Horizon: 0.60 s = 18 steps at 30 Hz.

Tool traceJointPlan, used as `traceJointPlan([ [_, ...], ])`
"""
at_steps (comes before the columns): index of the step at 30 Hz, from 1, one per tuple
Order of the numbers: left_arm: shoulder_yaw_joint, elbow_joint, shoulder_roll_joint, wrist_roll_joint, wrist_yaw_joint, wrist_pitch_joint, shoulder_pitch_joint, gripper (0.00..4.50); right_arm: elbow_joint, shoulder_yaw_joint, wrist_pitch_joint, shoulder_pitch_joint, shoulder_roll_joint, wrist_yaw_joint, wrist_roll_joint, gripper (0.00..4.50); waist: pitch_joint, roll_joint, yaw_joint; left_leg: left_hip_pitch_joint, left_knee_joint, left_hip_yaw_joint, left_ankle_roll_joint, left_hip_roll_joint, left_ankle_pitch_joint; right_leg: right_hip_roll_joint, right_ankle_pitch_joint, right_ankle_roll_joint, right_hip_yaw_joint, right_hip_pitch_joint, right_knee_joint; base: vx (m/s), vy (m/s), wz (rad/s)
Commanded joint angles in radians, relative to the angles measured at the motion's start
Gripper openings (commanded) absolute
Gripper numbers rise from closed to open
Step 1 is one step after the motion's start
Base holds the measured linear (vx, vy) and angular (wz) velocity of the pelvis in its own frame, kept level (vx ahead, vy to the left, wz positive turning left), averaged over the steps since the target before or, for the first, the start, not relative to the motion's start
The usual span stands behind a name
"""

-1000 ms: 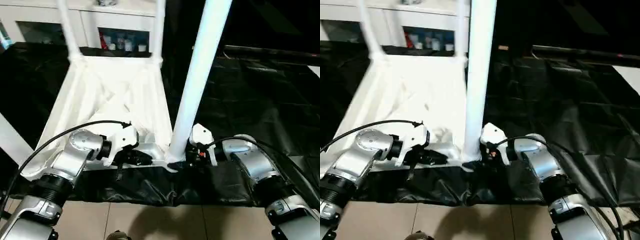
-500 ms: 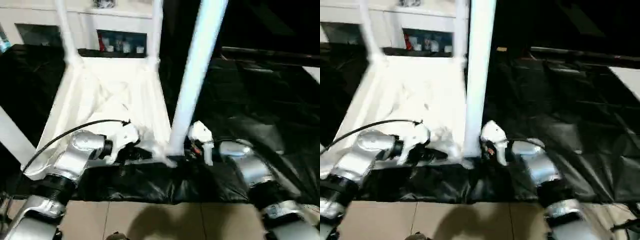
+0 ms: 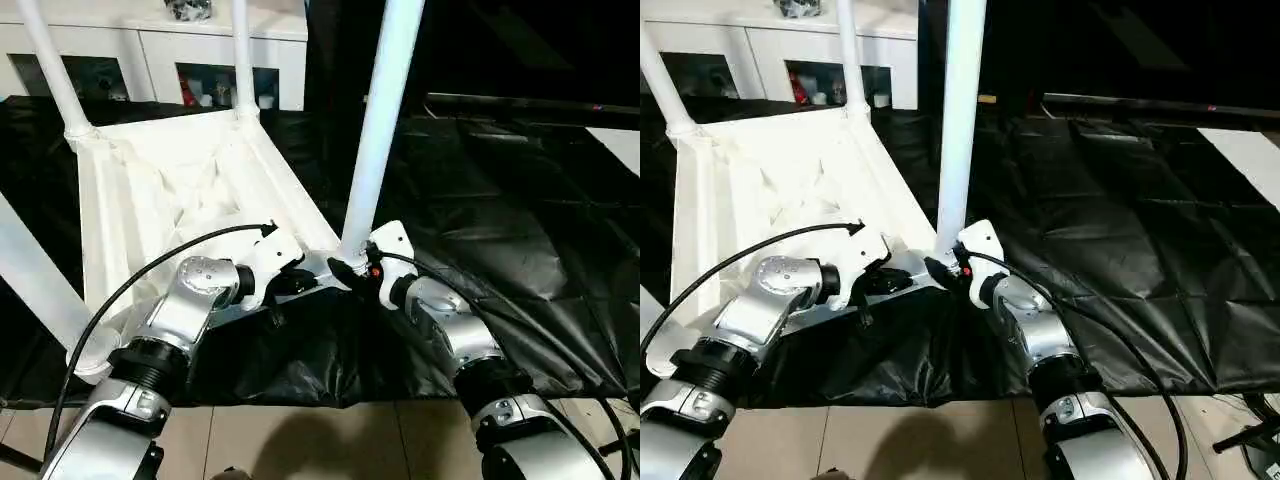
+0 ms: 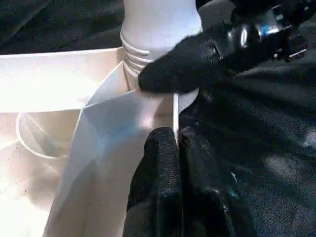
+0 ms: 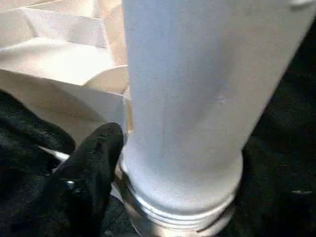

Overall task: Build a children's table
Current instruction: Rotate leg to tighten

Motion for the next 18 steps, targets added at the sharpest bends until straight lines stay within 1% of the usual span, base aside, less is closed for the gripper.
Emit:
traceJointPlan([
  [1, -0.076, -0.025, -0.039, -0.024, -0.077, -0.016, -0.004, 0.00, -0.030, 0.110, 0.006, -0.006, 0.036, 0.162, 0.009, 3.90, -0.049, 0.012, 0.002, 0.008, -0.073, -0.031, -0.007, 0.053, -0.235, -0.101, -0.192, -0.163, 0.063, 0.031, -0.090, 0.000, 0.000, 0.00],
  [2, -0.078, -0.033, -0.022, -0.030, -0.107, -0.029, 0.003, 0.00, -0.040, 0.123, -0.003, -0.003, 0.007, 0.206, 0.003, 3.90, -0.051, 0.012, 0.002, 0.008, -0.071, -0.030, -0.003, 0.053, -0.221, -0.099, -0.156, -0.171, 0.062, 0.033, -0.086, 0.000, 0.000, 0.00],
  [3, -0.079, -0.040, -0.007, -0.038, -0.136, -0.043, 0.010, 0.00, -0.049, 0.134, -0.011, 0.000, -0.018, 0.249, 0.001, 4.00, -0.052, 0.011, 0.003, 0.007, -0.068, -0.029, 0.005, 0.053, -0.199, -0.098, -0.110, -0.180, 0.061, 0.035, -0.081, 0.000, 0.000, 0.00],
  [4, -0.079, -0.040, -0.007, -0.038, -0.136, -0.043, 0.010, 0.00, -0.049, 0.134, -0.011, 0.000, -0.018, 0.249, 0.001, 4.00, -0.053, 0.010, 0.003, 0.005, -0.067, -0.028, 0.011, 0.052, -0.185, -0.097, -0.083, -0.185, 0.061, 0.038, -0.078, 0.000, 0.000, 0.00],
  [5, -0.078, -0.047, 0.015, -0.046, -0.169, -0.046, 0.017, 0.00, -0.057, 0.143, -0.020, 0.002, -0.056, 0.318, 0.003, 4.07, -0.056, 0.009, 0.005, 0.004, -0.064, -0.026, 0.024, 0.051, -0.154, -0.098, -0.027, -0.197, 0.061, 0.041, -0.072, 0.000, 0.000, 0.00],
  [6, -0.077, -0.045, 0.027, -0.048, -0.187, -0.057, 0.018, 0.00, -0.059, 0.148, -0.032, 0.001, -0.078, 0.358, 0.001, 4.07, -0.057, 0.009, 0.006, 0.003, -0.062, -0.025, 0.031, 0.050, -0.138, -0.096, 0.002, -0.203, 0.060, 0.043, -0.068, 0.000, 0.000, 0.00],
  [7, -0.074, -0.049, 0.049, -0.059, -0.228, -0.065, 0.021, 0.00, -0.068, 0.158, -0.044, 0.002, -0.117, 0.438, 0.005, 4.07, -0.056, 0.008, 0.010, 0.006, -0.059, -0.021, 0.044, 0.051, -0.125, -0.096, 0.033, -0.214, 0.060, 0.039, -0.067, 0.000, 0.000, 0.00],
  [8, -0.074, -0.050, 0.051, -0.060, -0.232, -0.065, 0.021, 0.00, -0.068, 0.159, -0.045, 0.002, -0.120, 0.445, 0.006, 4.07, -0.055, 0.007, 0.014, 0.003, -0.058, -0.021, 0.054, 0.051, -0.120, -0.094, 0.037, -0.218, 0.057, 0.044, -0.065, 0.000, 0.000, 0.00],
  [9, -0.071, -0.052, 0.063, -0.066, -0.254, -0.071, 0.022, 0.00, -0.073, 0.163, -0.050, 0.001, -0.141, 0.489, 0.009, 4.07, -0.054, 0.010, 0.018, 0.004, -0.058, -0.021, 0.057, 0.053, -0.118, -0.094, 0.036, -0.221, 0.056, 0.041, -0.065, 0.000, 0.000, 0.00],
  [10, -0.068, -0.061, 0.080, -0.080, -0.294, -0.066, 0.024, 0.00, -0.082, 0.169, -0.050, -0.001, -0.169, 0.551, 0.018, 4.07, -0.054, 0.010, 0.021, 0.005, -0.058, -0.020, 0.058, 0.053, -0.124, -0.094, 0.028, -0.222, 0.056, 0.042, -0.066, 0.000, 0.000, 0.00],
  [12, -0.066, -0.070, 0.093, -0.089, -0.323, -0.061, 0.027, 0.00, -0.088, 0.170, -0.048, -0.002, -0.185, 0.593, 0.022, 4.07, -0.052, 0.010, 0.029, 0.006, -0.060, -0.021, 0.051, 0.057, -0.148, -0.096, -0.019, -0.221, 0.055, 0.040, -0.068, 0.000, 0.000, 0.00],
  [13, -0.066, -0.073, 0.099, -0.094, -0.340, -0.063, 0.029, 0.00, -0.091, 0.170, -0.046, -0.003, -0.192, 0.610, 0.025, 3.92, -0.052, 0.012, 0.031, 0.007, -0.060, -0.021, 0.047, 0.058, -0.154, -0.098, -0.031, -0.220, 0.056, 0.039, -0.069, 0.000, 0.000, 0.00],
  [15, -0.065, -0.077, 0.109, -0.100, -0.361, -0.061, 0.031, 0.00, -0.099, 0.177, -0.046, -0.002, -0.206, 0.641, 0.029, 3.74, -0.050, 0.010, 0.034, 0.009, -0.063, -0.022, 0.033, 0.057, -0.167, -0.097, -0.075, -0.214, 0.057, 0.038, -0.073, 0.000, 0.000, 0.00],
  [17, -0.066, -0.084, 0.129, -0.115, -0.400, -0.059, 0.035, 0.00, -0.116, 0.187, -0.034, 0.000, -0.227, 0.694, 0.038, 3.62, -0.051, 0.012, 0.036, 0.011, -0.063, -0.021, 0.029, 0.058, -0.173, -0.097, -0.081, -0.214, 0.057, 0.037, -0.074, 0.000, 0.000, 0.00],
  [18, -0.066, -0.087, 0.132, -0.118, -0.406, -0.056, 0.036, 0.00, -0.120, 0.188, -0.031, 0.002, -0.228, 0.700, 0.041, 3.49, -0.051, 0.011, 0.036, 0.009, -0.062, -0.021, 0.030, 0.058, -0.167, -0.097, -0.071, -0.215, 0.057, 0.038, -0.072, 0.000, 0.000, 0.00],
])
